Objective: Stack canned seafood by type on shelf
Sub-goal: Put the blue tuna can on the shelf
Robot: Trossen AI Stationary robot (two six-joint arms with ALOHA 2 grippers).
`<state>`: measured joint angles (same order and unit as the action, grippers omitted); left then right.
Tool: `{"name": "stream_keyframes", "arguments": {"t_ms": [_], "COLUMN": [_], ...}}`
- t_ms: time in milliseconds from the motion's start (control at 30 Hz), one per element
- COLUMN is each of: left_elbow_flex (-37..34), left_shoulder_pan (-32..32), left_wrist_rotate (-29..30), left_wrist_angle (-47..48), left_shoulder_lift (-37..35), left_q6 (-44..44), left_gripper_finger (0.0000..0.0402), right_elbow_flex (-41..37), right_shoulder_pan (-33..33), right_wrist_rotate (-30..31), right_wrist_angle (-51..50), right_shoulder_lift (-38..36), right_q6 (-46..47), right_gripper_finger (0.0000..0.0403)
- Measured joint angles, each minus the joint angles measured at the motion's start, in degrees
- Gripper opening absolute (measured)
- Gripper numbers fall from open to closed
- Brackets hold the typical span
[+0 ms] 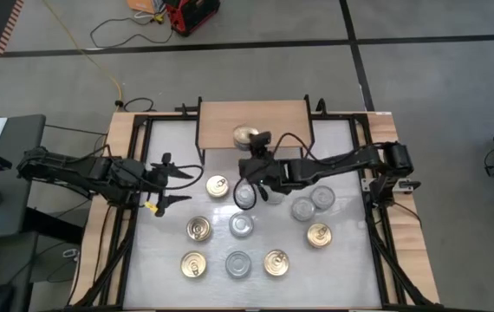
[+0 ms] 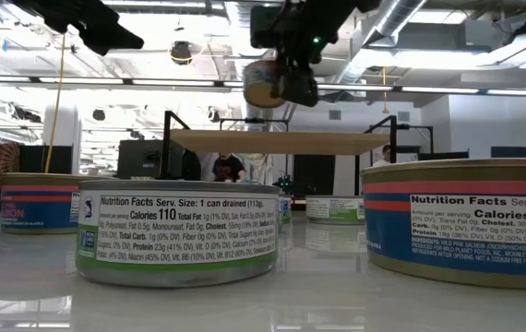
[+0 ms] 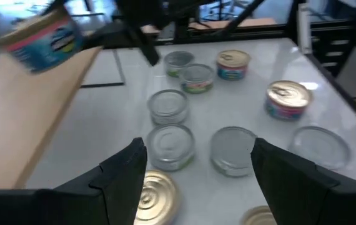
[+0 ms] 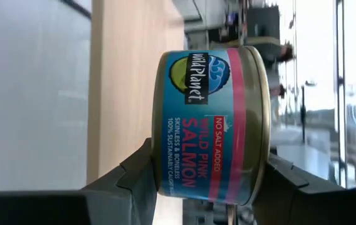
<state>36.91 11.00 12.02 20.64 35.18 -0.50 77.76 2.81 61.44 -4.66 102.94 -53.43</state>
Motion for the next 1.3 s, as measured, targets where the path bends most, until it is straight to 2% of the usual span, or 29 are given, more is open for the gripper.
{"name": "stream_keyframes", "arguments": {"t_ms": [133,233,533,800,1067,1300], "left_elbow_flex": [0.00,0.00,-0.04,-0.04,-0.04,-0.02], "left_shoulder_pan": [0.00,0.01,0.01,0.00,0.01,0.00], "left_wrist_rotate": [-1.08,-1.06,-0.60,2.82,3.27,3.31], "left_wrist_angle": [-0.54,-0.66,-0.08,3.02,2.99,2.83], "left_shoulder_lift": [0.00,0.00,-2.46,-6.02,-6.36,-6.32], "left_q6": [-1.63,-2.91,-5.85,-6.98,-7.31,-7.30], "left_gripper_finger": [0.0277,0.0277,0.0277,0.0277,0.0277,0.0277], "right_elbow_flex": [0.11,0.17,0.11,0.13,0.13,1.60], "right_shoulder_pan": [-1.47,-3.03,-6.32,-7.61,-8.98,-9.38], "right_wrist_rotate": [-6.71,-10.68,-13.34,-19.36,-20.58,-25.36], "right_wrist_angle": [8.15,9.05,25.62,27.62,27.10,25.16], "right_shoulder_lift": [0.24,1.05,9.21,9.90,9.90,9.92], "right_q6": [-6.12,-8.79,-25.84,-27.08,-26.47,-24.15], "right_gripper_finger": [0.0222,0.0223,0.0224,0.0225,0.0225,0.0239]}}
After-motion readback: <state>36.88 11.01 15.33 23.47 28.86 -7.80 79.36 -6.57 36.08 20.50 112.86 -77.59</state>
